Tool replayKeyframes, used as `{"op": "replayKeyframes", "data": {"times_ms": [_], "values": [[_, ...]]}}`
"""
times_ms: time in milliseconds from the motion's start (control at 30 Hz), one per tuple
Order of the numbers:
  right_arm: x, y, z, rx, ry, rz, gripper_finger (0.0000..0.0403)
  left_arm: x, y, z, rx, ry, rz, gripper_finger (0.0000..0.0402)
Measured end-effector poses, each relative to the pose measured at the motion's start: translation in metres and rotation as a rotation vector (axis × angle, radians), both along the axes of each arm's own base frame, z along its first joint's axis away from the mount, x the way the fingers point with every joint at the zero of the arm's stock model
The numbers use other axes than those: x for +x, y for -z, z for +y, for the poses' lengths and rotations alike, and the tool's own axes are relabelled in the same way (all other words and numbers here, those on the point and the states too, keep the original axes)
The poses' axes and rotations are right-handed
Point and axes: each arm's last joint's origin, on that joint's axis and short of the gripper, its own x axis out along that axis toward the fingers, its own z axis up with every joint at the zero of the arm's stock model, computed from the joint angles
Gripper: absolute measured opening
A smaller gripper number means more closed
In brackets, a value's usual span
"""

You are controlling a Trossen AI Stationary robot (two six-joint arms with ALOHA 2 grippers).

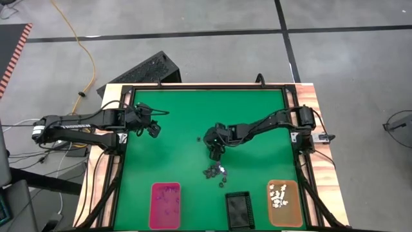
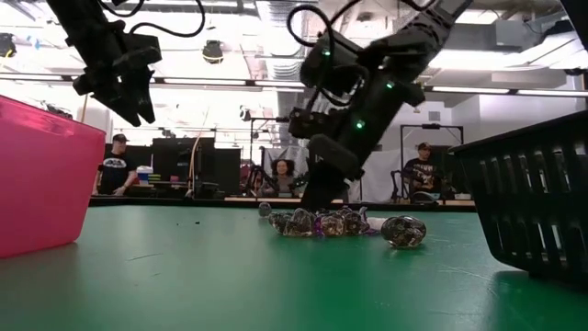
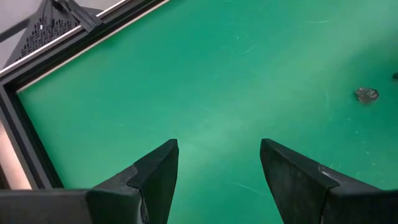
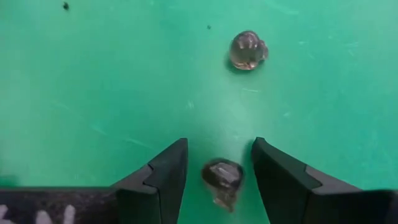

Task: Sort Halloween decoration
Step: Put the black skull toy into the black organizing bin

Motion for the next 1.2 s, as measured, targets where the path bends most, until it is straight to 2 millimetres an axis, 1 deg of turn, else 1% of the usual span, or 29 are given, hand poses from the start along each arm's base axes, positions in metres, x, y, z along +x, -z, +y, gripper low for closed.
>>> {"op": "replayKeyframes", "data": {"times_ms": [100,233,333,400,633,833,933,967,1100,1133,1200], "values": [[-0.009,0.012,0.001,-0.009,0.043,-0.012,0.0205,0.000,0.000,0.000,0.009,-0.005,0.001,0.0219],[-0.027,0.033,0.000,0.008,0.115,-0.083,0.0203,0.000,-0.001,0.001,0.025,-0.016,0.002,0.0219],[-0.040,0.046,0.000,0.029,0.165,-0.123,0.0191,0.000,-0.001,0.001,0.031,-0.020,0.003,0.0219],[-0.047,0.052,0.001,0.032,0.194,-0.116,0.0177,0.000,-0.001,0.001,0.034,-0.022,0.003,0.0219],[-0.049,0.054,0.007,0.024,0.184,-0.106,0.0103,-0.001,-0.001,0.002,0.055,-0.039,0.006,0.0219],[-0.048,0.054,0.010,0.057,0.203,-0.120,0.0070,-0.001,-0.001,0.002,0.056,-0.039,0.006,0.0219],[-0.048,0.049,0.013,0.066,0.202,-0.139,0.0053,-0.001,-0.001,0.002,0.055,-0.038,0.007,0.0219],[-0.048,0.044,0.013,0.069,0.201,-0.156,0.0049,-0.001,-0.001,0.002,0.053,-0.036,0.006,0.0219],[-0.048,0.015,0.013,0.069,0.156,-0.266,0.0043,-0.001,-0.001,0.001,0.051,-0.035,0.009,0.0219],[-0.048,0.006,0.013,0.056,0.138,-0.304,0.0044,-0.001,-0.001,0.001,0.051,-0.035,0.010,0.0219],[-0.040,-0.020,0.012,0.024,0.108,-0.421,0.0051,-0.001,-0.001,0.002,0.055,-0.038,0.010,0.0219]]}}
